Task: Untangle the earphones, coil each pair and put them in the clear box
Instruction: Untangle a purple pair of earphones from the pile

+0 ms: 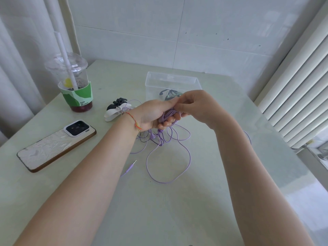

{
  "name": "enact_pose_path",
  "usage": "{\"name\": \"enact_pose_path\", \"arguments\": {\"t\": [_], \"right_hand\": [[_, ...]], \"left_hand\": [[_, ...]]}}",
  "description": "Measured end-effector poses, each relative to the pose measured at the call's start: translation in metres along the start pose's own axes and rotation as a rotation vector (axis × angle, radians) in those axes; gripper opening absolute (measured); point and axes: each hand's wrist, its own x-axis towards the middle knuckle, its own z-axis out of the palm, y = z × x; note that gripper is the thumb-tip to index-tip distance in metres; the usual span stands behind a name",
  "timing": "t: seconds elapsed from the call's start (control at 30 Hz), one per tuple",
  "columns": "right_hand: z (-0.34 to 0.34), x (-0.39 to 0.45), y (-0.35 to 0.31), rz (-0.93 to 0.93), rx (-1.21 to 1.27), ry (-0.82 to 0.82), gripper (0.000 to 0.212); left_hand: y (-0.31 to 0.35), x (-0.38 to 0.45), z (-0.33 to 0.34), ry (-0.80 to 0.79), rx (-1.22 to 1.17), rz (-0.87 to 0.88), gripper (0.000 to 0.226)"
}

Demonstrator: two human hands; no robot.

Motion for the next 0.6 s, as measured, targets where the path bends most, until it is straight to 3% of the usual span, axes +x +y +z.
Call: {"name": "enact_pose_path", "arguments": {"t": [0.23,0.4,0.5,0.6], "right_hand": [[-0.005,0.003,0.006,-0.006,0.016,0.089,0.012],[-0.004,0.003,0.006,0.007,0.087,0.053,0.012],[-0.002,0.002,0.004,-0.016,0.159,-0.016,0.023],[0.000,-0.001,0.003,-0.032,0.171,-0.064,0.020]], "left_hand": [[0.001,-0.002,-0.010,0.030,-0.246,-0.009,0.038],[-0.001,-0.003,-0.010,-0.056,-0.203,0.015,0.020],[0.000,-0.003,-0.010,-0.054,-0.226,-0.022,0.021],[0.000,-0.001,-0.010,-0.016,-0.265,-0.040,0.028]]}}
